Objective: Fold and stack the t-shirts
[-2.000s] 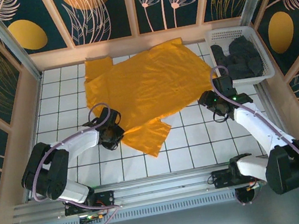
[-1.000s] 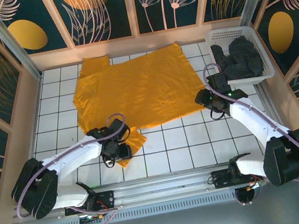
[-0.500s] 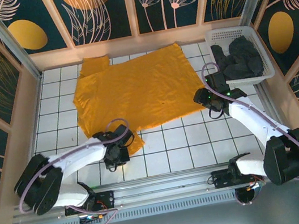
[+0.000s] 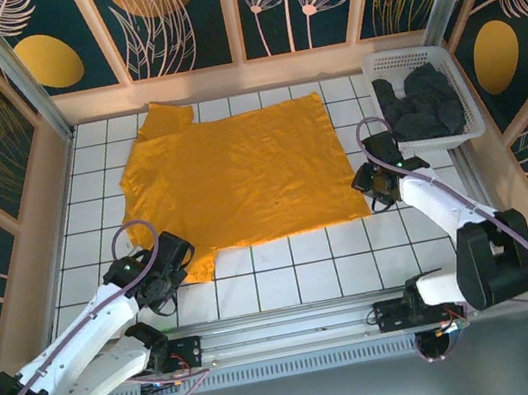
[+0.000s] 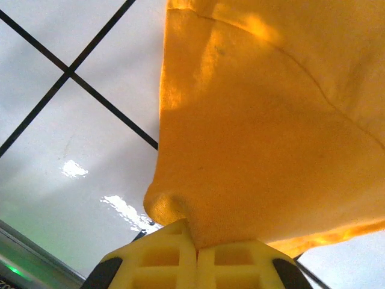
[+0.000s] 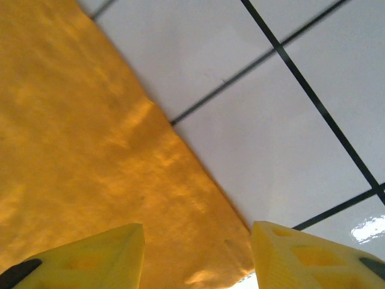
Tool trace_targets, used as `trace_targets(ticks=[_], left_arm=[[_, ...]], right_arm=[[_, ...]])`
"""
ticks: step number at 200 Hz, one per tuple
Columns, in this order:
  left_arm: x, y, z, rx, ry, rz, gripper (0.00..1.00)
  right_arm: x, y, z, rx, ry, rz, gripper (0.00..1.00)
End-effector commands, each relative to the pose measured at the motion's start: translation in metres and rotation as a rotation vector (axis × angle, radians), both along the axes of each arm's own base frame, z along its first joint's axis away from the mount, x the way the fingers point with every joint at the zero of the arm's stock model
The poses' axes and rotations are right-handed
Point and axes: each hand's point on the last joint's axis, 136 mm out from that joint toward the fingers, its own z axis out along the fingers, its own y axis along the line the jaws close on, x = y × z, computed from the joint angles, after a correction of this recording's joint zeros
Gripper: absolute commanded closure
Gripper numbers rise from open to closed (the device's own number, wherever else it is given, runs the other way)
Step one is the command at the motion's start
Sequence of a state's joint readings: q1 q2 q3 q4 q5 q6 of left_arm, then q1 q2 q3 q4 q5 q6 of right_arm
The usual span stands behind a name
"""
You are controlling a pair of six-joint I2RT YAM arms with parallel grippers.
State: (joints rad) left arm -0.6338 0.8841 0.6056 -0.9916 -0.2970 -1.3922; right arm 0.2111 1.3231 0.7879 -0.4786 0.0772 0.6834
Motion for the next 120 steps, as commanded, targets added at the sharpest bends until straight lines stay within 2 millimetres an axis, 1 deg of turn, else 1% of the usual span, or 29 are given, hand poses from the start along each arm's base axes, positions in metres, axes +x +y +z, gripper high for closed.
trace_targets(ticks=[1,19,34,50,67,90,120], left_arm=[[-0.003,0.008,0.002,0.005,-0.004,0.092,1.00],[-0.004,0.011,0.005,0.001,-0.020,0.109,1.00],[-0.004,0.012,0.006,-0.002,-0.028,0.115,1.00],[-0.004,0.012,0.007,0.002,-0.029,0.115,1.00],[-0.001,0.011,0.009,0.006,-0.030,0.109,1.00],[0.001,0.010,0.010,0.014,-0.032,0.100,1.00],[0.004,0.009,0.011,0.017,-0.036,0.093,1.00]], right_arm=[[-0.021,-0.002,-0.025,-0.003,0.098,0.000,0.51],[-0.030,-0.001,-0.040,0.003,0.132,0.010,0.52],[-0.030,0.003,-0.046,0.015,0.143,0.026,0.53],[-0.026,0.005,-0.050,0.013,0.148,0.041,0.58],[-0.028,0.005,-0.056,0.010,0.178,0.036,0.63],[-0.035,0.004,-0.061,0.011,0.206,0.021,0.63],[-0.038,0.005,-0.064,0.015,0.218,0.009,0.63]])
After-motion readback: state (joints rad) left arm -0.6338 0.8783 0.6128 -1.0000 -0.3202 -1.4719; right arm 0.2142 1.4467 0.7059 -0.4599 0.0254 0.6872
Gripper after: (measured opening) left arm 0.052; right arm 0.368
